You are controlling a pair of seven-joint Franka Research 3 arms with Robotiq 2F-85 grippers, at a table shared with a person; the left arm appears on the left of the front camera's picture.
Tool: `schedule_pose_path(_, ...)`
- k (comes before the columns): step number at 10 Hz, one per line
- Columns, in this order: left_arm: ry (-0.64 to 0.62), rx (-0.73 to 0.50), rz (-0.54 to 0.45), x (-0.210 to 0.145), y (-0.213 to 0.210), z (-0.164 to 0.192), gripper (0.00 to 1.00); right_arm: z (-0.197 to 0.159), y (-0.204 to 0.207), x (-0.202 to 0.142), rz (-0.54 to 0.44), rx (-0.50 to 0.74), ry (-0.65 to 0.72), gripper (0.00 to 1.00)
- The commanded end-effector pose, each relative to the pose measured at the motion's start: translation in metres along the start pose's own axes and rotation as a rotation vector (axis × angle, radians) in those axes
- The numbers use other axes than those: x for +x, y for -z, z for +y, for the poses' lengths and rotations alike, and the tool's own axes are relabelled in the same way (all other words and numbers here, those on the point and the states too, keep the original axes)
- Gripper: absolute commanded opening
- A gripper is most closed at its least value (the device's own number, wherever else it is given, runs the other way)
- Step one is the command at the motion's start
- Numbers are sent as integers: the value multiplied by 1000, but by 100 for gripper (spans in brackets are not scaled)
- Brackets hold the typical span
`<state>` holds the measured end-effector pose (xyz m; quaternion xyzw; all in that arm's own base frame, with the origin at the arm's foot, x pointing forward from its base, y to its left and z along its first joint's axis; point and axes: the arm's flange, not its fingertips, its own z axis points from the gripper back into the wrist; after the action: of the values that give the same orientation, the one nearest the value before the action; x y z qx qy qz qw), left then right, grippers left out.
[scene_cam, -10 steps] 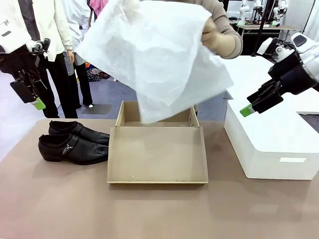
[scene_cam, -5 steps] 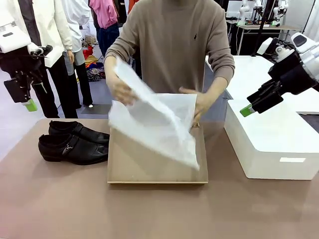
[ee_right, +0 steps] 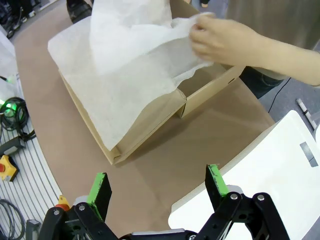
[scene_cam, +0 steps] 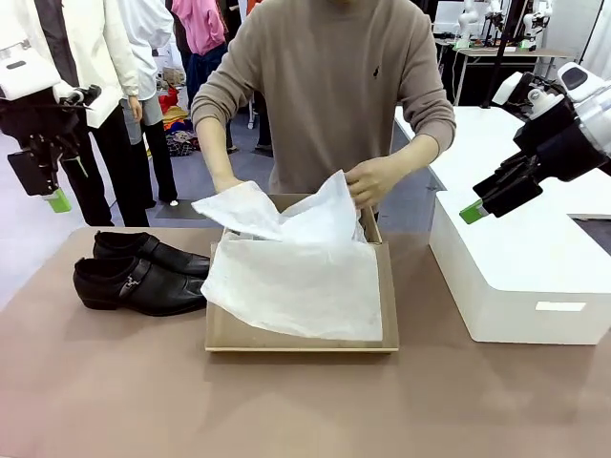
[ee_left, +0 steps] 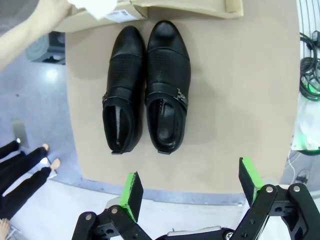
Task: Pack the shoes into the box.
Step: Place one shoe of the Shoes into the Shoes Box.
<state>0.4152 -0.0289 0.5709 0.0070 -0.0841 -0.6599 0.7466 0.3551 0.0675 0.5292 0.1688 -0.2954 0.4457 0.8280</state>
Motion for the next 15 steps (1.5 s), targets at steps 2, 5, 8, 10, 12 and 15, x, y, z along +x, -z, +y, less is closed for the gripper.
schedule_pose_path(2,-4,1,24,-2,0,9,100,-2,1,0,-12,6,-1,100)
schedule_pose_path(5,20,14,43,-9,5,41,100,-2,1,0,-12,6,-1,100)
schedule_pose_path(8,21,3,48,-7,13,79,100,-2,1,0,-12,6,-1,100)
schedule_pose_path(10,54,12,78,-2,25,100,100,-2,1,0,-12,6,-1,100)
schedule_pose_path(12,102,26,106,3,41,119,100,-2,1,0,-12,6,-1,100)
schedule_pose_path(15,69,28,97,2,72,135,100,-2,1,0,-12,6,-1,100)
